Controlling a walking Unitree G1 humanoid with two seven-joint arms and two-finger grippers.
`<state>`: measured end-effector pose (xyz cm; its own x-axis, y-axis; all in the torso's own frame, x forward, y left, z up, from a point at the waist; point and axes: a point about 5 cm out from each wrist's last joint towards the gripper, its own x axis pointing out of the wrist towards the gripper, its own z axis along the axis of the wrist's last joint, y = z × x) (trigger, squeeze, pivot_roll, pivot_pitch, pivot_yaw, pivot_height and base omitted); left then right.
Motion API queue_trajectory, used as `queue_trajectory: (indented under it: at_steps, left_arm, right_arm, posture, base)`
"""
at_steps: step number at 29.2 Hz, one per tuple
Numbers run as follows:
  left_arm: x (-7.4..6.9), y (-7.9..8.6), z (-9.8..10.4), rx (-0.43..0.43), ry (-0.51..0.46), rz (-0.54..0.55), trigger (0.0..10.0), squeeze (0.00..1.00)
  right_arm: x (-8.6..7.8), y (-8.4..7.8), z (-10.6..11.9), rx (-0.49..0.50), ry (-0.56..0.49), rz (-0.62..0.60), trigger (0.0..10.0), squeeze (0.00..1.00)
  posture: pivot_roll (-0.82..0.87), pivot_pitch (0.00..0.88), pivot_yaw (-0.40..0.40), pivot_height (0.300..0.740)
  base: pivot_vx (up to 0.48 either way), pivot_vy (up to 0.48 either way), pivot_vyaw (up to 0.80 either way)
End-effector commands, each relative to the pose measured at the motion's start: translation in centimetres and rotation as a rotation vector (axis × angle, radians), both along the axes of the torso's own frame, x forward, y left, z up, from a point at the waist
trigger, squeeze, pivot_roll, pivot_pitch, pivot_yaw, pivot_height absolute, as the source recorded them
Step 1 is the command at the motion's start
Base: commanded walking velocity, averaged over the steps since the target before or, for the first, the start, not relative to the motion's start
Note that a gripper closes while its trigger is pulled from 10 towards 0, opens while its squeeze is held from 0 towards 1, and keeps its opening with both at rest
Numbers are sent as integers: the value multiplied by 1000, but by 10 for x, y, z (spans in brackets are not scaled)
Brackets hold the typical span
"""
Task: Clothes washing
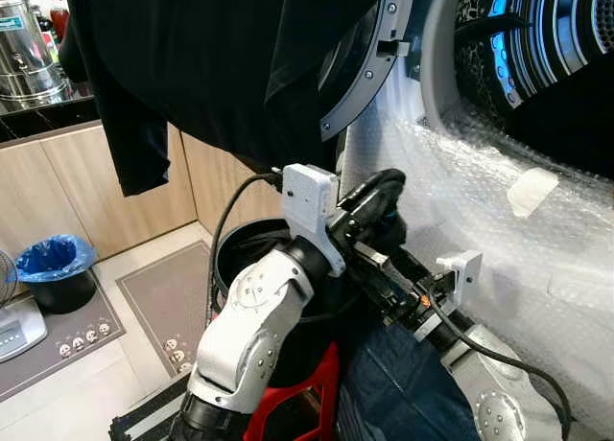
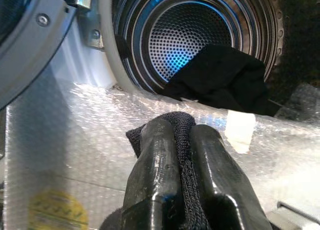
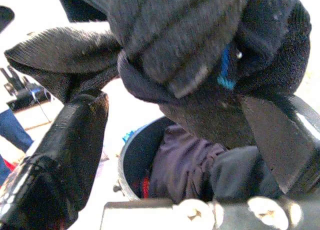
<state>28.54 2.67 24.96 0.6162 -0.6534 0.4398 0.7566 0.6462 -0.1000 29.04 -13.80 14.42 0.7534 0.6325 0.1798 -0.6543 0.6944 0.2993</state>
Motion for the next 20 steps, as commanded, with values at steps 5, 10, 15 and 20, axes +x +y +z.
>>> queue_trajectory:
  at_steps: [5,10,15,20]
  left_arm:
    - [-3,-9,-2,-4,16,-54,10000,0]
    - [-6,-13,-4,-7,27,-77,10000,0]
    - [-9,-17,-7,-18,42,-91,10000,0]
    - [-10,-18,-7,-19,41,-93,10000,0]
  right_arm:
    - [7,-5,13,47,-29,-63,10000,0]
    - [10,-8,15,82,-33,-110,10000,0]
    - [11,-8,15,100,-21,-116,4784,0]
    - [11,-8,15,110,-12,-121,4784,0]
  posture:
    - [-2,0,-69,740]
    - [-5,0,-65,740]
    - [-8,0,-63,740]
    - [-8,0,-63,740]
  base:
    - [0,0,0]
    - [0,0,0]
    - [0,0,0]
    - [0,0,0]
